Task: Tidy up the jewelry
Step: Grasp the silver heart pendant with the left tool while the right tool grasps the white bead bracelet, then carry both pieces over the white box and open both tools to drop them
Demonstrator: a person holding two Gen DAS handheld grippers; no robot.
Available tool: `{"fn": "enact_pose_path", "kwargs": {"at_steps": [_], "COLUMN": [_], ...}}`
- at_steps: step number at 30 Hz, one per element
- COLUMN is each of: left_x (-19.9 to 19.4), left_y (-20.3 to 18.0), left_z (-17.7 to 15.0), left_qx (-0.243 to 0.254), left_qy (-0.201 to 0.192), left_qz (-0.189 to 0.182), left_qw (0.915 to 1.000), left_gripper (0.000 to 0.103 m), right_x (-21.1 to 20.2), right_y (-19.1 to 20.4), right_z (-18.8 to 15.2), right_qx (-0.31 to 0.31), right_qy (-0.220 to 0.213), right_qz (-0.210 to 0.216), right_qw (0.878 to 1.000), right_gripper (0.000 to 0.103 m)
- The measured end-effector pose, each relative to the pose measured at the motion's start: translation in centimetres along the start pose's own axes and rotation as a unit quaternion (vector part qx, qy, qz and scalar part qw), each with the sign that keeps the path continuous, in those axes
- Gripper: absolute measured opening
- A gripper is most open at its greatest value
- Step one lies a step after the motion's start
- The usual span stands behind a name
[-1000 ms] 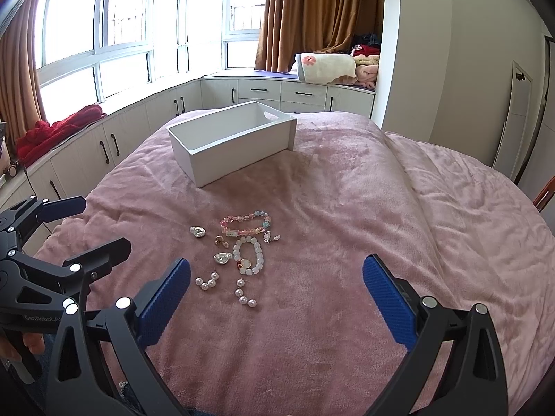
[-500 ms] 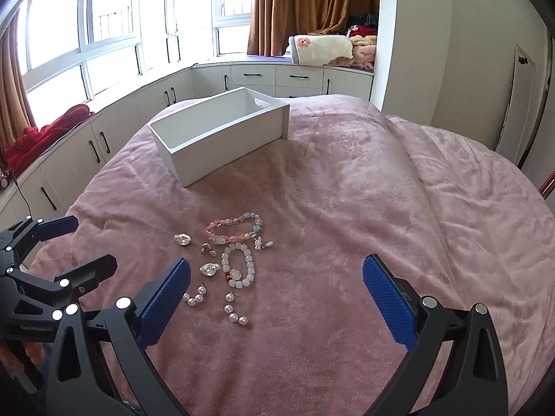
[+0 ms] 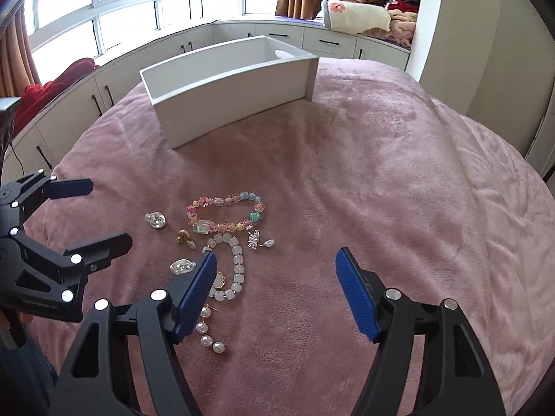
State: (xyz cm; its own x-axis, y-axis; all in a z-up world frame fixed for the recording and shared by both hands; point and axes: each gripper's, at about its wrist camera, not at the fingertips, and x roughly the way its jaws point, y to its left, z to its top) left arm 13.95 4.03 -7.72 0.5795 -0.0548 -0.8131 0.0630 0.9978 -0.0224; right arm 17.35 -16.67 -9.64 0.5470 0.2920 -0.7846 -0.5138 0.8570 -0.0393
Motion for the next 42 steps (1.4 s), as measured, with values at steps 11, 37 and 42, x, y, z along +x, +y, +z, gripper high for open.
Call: {"fn": "enact_pose_path", "kwargs": {"at_steps": [11,37,42], "left_x": [7.2,1.3,-1.5], "left_y": [1.4,4.2,5.3], "left_z": [0.1,3.6,8.1], "left_qx": [0.011,-0.048,-0.044], "left_qy": [0.073,-0.016,-0.056], "left_qz": [0.01,-0.064,-0.057], "left_qw": [0.9972,0.9967,0.9959], "left_gripper": [0.065,0.029,0.029], "right_x": [7.3,2.6,0.8], "right_y": [2.7,1.1,1.2], "right_z": [-1.4,2.7,8.9], "right_qx": [-0.035,0.022,0.016], "right_qy": [0.075,-0.009,-0.059], "right_qz": [0.048,0.127,0.131], "right_qw": [0.995,0.992,0.99], "right_gripper": [0.038,0.011,0.011]}}
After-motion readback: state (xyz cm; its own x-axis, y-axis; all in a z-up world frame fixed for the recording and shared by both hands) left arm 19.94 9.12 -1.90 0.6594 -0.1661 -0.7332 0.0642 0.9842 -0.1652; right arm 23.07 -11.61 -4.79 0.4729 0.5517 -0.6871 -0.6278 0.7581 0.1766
